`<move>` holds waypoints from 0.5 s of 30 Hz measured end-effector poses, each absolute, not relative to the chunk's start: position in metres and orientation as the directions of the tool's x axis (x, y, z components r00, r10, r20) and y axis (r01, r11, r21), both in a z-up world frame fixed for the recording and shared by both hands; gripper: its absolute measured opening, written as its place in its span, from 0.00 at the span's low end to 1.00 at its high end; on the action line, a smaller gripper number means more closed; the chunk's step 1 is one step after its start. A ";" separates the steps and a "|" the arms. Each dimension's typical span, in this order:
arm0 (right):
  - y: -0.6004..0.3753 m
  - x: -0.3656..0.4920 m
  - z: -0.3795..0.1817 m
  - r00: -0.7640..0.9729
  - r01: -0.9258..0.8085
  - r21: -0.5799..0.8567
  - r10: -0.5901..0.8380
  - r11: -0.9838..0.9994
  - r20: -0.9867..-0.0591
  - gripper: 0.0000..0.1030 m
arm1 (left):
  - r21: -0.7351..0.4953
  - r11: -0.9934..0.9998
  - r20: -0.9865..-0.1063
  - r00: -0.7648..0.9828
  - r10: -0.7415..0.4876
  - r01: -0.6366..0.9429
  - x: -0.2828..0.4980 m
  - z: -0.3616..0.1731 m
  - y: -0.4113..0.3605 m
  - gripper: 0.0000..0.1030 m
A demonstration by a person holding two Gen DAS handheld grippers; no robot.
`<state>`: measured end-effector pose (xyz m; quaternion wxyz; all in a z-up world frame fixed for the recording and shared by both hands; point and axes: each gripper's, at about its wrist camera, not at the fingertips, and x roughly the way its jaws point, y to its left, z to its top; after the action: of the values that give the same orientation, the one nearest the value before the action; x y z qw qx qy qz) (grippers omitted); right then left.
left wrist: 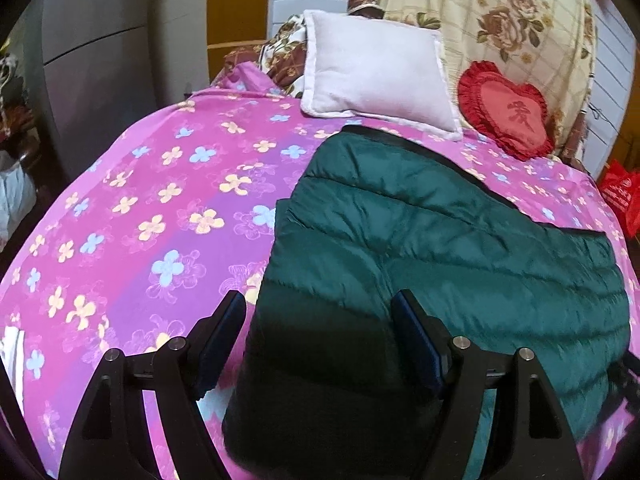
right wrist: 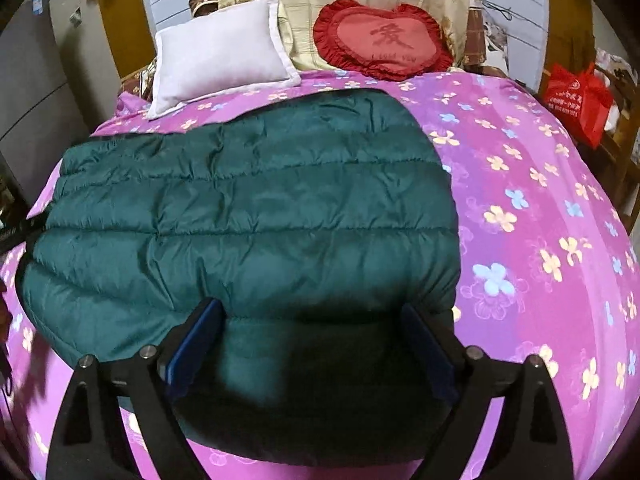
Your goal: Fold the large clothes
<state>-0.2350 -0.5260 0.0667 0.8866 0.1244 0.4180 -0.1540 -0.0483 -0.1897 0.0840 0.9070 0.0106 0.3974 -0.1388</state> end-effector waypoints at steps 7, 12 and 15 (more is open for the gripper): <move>-0.523 -0.255 0.087 0.644 0.394 0.159 -0.149 0.905 -0.750 0.91 | -0.093 0.951 -0.697 0.662 -0.274 0.296 -0.066 0.098 -0.187 0.56; -0.521 -0.259 0.097 0.647 0.400 0.157 -0.157 0.903 -0.746 0.91 | -0.087 0.950 -0.699 0.661 -0.273 0.301 -0.068 0.098 -0.186 0.56; -0.523 -0.259 0.099 0.648 0.404 0.158 -0.161 0.901 -0.745 0.91 | -0.102 0.950 -0.708 0.649 -0.278 0.296 -0.065 0.095 -0.184 0.56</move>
<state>-0.2591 -0.5226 0.0992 0.8940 0.1569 0.3888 -0.1580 -0.0646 -0.1840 0.0945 0.9080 0.0116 0.3877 -0.1583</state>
